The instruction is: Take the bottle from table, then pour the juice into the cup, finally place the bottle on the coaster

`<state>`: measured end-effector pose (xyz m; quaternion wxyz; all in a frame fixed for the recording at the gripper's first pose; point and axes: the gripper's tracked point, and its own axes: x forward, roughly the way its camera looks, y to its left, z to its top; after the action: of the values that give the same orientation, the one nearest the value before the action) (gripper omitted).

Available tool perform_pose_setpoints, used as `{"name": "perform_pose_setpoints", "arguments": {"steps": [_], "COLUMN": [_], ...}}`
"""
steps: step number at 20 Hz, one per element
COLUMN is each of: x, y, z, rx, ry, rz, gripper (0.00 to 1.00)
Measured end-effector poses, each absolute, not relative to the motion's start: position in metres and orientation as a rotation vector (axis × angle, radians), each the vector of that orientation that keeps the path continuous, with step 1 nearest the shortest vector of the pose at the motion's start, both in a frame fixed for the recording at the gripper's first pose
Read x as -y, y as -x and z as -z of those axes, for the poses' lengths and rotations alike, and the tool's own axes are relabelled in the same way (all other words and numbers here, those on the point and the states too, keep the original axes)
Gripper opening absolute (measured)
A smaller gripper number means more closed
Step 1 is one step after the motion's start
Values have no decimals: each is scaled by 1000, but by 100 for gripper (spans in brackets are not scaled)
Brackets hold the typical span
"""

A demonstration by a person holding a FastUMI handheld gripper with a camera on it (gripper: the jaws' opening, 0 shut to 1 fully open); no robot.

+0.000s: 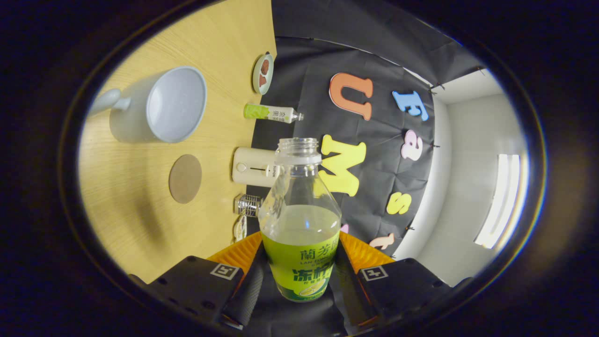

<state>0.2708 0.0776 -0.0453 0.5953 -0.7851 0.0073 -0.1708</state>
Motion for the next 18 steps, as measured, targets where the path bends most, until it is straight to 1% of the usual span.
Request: {"name": "perform_pose_setpoints", "arguments": {"steps": [9, 18], "x": [-89, -79], "y": [-265, -263], "z": [37, 37], "rx": [55, 5], "ry": [1931, 2009], "rz": [450, 477], "gripper": [79, 79]}}
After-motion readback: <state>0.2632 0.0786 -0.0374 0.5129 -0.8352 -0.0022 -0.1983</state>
